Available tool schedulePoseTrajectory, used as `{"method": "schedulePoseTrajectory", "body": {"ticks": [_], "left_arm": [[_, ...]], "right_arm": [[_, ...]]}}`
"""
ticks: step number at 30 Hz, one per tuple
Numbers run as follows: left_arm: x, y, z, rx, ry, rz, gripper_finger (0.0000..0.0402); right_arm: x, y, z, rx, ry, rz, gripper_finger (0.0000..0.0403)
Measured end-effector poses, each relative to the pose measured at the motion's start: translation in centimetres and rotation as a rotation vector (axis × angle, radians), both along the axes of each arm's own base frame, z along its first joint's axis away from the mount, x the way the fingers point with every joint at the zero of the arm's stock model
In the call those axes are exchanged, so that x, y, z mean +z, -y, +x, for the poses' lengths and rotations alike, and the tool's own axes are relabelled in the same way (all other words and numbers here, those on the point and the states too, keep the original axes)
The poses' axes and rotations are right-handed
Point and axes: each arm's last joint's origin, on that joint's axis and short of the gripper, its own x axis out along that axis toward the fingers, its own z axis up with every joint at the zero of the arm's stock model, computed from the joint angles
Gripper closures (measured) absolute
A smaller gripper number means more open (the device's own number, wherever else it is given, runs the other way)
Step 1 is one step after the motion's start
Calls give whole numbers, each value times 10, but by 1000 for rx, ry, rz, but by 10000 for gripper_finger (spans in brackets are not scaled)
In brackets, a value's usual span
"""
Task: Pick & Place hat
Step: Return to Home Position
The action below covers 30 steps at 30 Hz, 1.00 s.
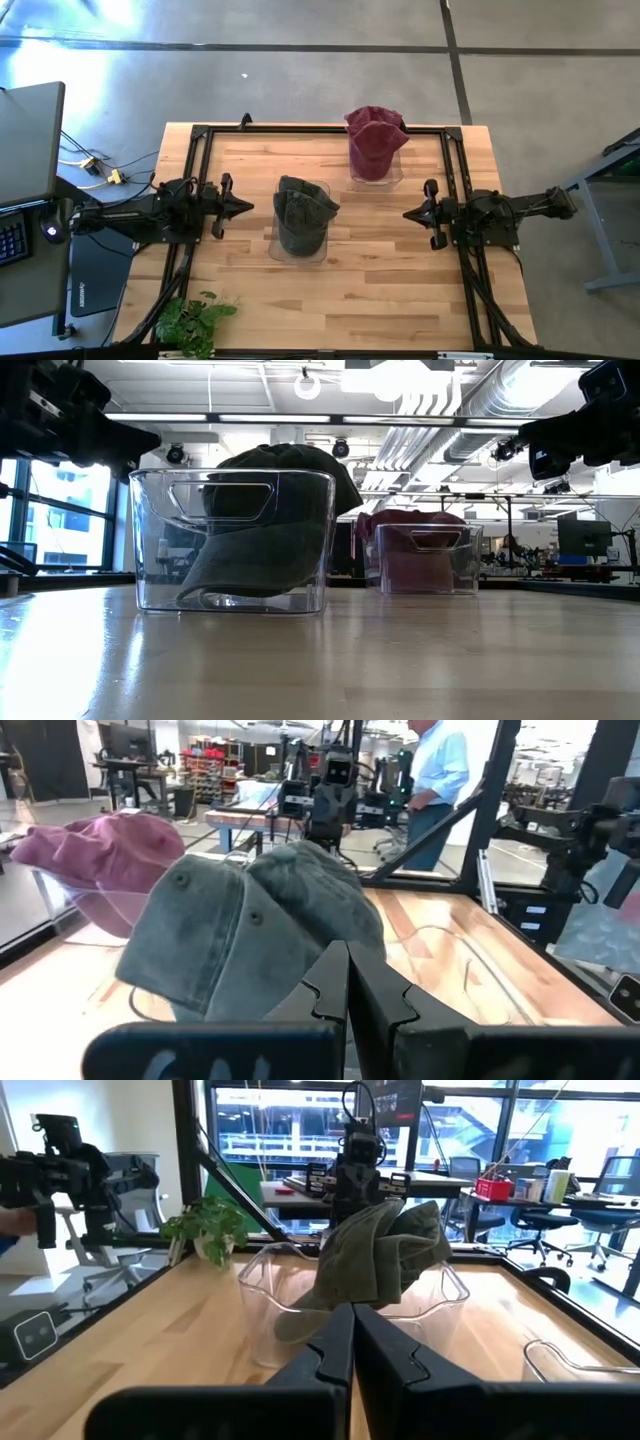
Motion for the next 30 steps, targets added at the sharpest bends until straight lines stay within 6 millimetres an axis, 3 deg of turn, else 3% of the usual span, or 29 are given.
{"method": "schedulePoseTrajectory", "body": {"ticks": [20,26,30], "left_arm": [[1,1,-1,-7,12,2,401],[-2,0,-1,83,-13,56,401],[-1,5,-1,31,-9,103,401]], "right_arm": [[0,0,0,0,4,3,391],[0,0,0,0,7,4,391],[0,0,0,0,7,4,391]]}}
